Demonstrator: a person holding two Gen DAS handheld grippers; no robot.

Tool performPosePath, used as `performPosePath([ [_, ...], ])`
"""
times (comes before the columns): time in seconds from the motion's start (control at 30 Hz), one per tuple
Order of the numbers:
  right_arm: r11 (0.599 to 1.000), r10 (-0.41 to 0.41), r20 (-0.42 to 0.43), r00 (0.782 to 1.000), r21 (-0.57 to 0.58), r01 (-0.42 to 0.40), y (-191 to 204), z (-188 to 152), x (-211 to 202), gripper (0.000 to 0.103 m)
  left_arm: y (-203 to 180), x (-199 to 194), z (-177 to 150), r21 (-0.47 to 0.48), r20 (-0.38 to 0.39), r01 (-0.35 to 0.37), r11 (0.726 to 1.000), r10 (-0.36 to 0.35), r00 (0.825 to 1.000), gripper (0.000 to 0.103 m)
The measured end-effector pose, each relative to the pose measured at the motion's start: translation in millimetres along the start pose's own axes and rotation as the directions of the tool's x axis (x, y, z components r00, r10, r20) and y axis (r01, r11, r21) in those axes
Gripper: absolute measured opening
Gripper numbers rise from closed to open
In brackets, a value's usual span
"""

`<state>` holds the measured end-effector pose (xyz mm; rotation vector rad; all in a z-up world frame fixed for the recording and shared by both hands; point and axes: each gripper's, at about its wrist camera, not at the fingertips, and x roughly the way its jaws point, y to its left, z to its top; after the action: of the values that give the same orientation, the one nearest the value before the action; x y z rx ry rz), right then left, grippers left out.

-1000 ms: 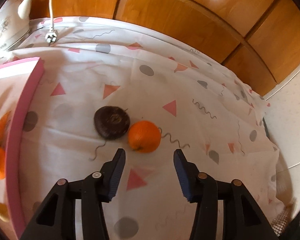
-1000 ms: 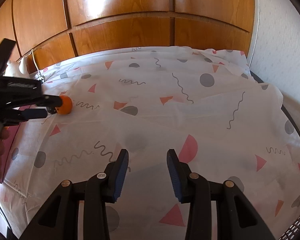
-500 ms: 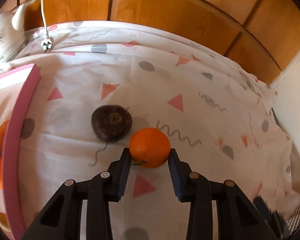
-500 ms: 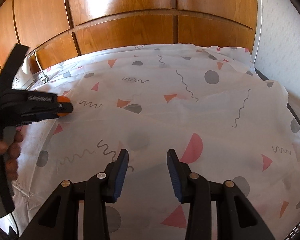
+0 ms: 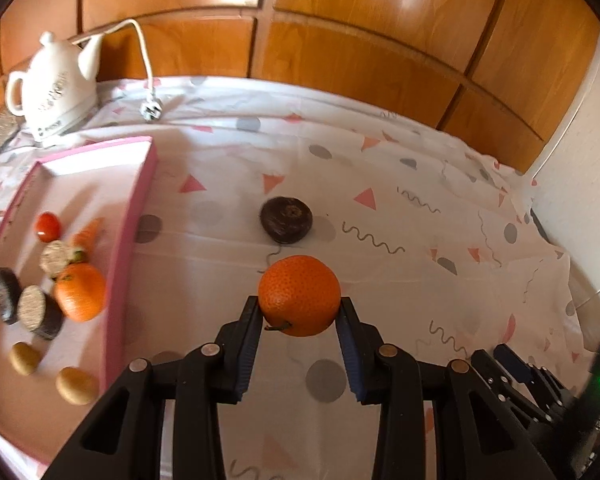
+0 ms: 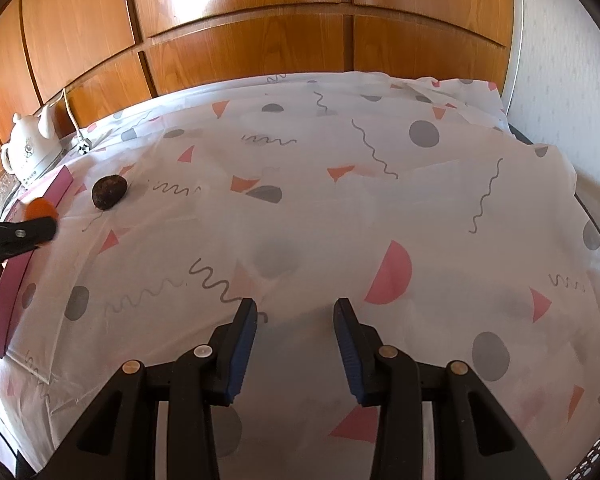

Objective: Organize fruits
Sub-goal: 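Carry the mandarin into the tray and open the left gripper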

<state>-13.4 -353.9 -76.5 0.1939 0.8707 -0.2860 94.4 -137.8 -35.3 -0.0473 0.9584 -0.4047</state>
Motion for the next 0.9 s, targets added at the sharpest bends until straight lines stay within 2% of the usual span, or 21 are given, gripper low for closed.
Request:
performPosePath([
  [0.2,1.000,-0.012,0.003,1.000,0.003,0.012,1.9,-1.0,-0.2,0.040,13.2,-30.8,-4.3,-0.012,0.060,-0.008,1.000,0.008,0.998,0.038],
  [0.4,1.000,-0.028,0.000,1.000,-0.008,0.028,4.8,-0.2,-0.3,0.040,36.7,-55.8,-8.7,-0.063,0.096,-0.018,0.998,0.024,0.995,0.038],
  [0.9,0.997,-0.057,0.005,0.998,-0.043,0.057,8.7,-1.2,1.5,0.041,91.5,-78.1,-28.4,-0.190,0.107,-0.048,0.981,0.070,0.992,0.038],
])
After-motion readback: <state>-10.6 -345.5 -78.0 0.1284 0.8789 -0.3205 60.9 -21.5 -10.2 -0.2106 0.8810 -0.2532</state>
